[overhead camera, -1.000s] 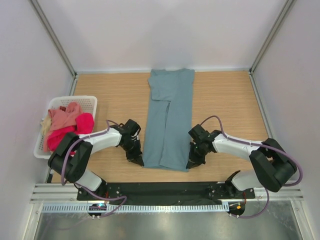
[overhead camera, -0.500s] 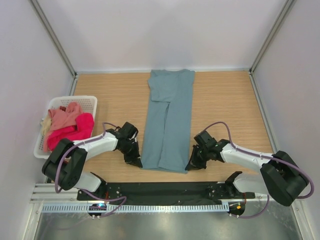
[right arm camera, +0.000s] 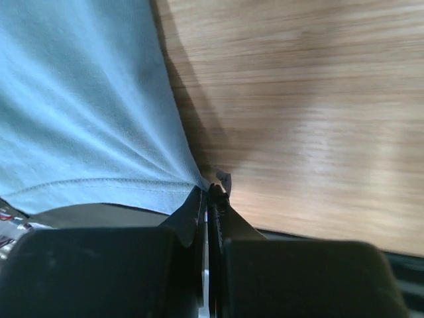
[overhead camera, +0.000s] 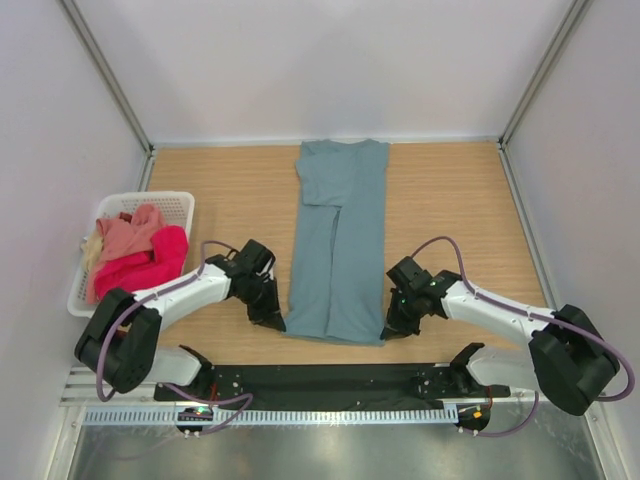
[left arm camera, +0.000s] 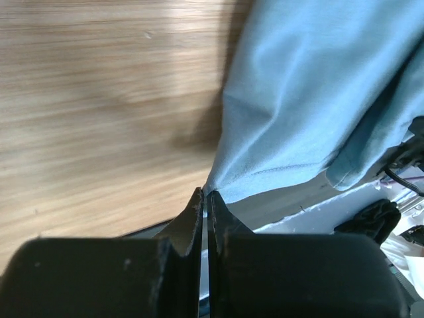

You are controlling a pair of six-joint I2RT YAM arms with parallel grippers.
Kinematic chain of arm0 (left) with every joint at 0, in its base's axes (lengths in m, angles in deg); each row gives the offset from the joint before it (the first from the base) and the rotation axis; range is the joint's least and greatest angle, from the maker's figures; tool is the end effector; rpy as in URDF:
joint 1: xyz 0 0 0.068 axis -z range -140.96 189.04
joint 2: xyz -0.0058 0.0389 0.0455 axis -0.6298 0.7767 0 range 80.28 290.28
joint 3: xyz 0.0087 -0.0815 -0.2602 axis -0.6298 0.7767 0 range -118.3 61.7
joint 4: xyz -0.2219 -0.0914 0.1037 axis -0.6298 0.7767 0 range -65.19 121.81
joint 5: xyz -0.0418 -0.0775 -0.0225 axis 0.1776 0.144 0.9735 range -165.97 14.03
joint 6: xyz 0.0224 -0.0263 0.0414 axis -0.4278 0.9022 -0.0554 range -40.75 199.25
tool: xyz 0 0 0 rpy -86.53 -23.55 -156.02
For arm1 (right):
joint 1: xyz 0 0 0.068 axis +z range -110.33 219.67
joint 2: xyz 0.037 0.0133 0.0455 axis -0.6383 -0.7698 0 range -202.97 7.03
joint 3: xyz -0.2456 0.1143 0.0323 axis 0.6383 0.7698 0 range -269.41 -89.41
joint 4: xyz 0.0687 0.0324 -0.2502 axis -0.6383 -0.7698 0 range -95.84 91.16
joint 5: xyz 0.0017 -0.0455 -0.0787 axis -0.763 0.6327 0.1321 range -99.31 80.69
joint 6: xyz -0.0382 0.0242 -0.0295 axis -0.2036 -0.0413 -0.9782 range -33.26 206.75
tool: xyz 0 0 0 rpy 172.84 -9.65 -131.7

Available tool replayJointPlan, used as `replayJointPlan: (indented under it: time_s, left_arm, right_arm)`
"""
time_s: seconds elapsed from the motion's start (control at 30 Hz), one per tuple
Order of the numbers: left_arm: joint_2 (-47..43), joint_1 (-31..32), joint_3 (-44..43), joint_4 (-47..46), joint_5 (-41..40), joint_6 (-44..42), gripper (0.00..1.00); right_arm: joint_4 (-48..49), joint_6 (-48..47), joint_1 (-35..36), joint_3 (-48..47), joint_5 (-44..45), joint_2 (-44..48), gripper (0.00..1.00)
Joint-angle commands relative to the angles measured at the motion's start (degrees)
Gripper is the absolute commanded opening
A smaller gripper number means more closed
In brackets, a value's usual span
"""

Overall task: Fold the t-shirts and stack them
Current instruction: Fold the tshirt

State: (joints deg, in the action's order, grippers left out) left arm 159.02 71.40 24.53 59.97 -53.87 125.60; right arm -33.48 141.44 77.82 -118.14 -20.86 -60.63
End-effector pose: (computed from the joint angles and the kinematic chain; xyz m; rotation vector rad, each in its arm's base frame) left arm 0.1753 -0.1270 0.1505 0.2977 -2.9857 0.6743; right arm 0.1362 0.1160 0.1460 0.3939 3.0183 0.5309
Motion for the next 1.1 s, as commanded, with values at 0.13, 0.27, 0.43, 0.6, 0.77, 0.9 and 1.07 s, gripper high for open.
replayJointPlan:
  time_s: [0.13,0.27,0.43,0.6,0.77,0.9,1.07]
  left_arm:
    - [-1.94,-0.28,-13.79,8.78,-3.73,-3.8,0.0]
    - [4.74,-1.59,-24.77,11.86,-5.58,-6.44,0.0]
    - [15.2,-6.42,-40.57,13.27,-5.58,-9.52,0.0]
    - [27.86,-9.94,-54.83,15.9,-4.09,-11.89,0.0]
    - [35.77,-12.14,-65.38,16.61,-2.78,-12.77,0.0]
    - [40.96,-12.32,-70.22,17.58,-2.77,-13.3,0.0]
    - [42.98,-13.02,-71.73,15.38,-2.86,-12.16,0.0]
  right_arm:
    - [-13.78,-7.67,-3.42,-16.77,9.26,-5.53,0.01]
    - [-16.08,-13.9,-8.51,-27.32,10.15,-11.87,0.01]
    - [-18.36,-22.17,-14.94,-41.56,8.74,-20.83,0.01]
    - [-18.89,-26.74,-18.11,-54.47,8.21,-32.78,0.01]
    - [-19.85,-28.42,-19.25,-64.42,8.91,-41.93,0.01]
    - [-20.66,-29.03,-20.83,-70.84,8.22,-46.59,0.01]
    - [-19.51,-29.12,-22.5,-73.92,6.9,-50.11,0.01]
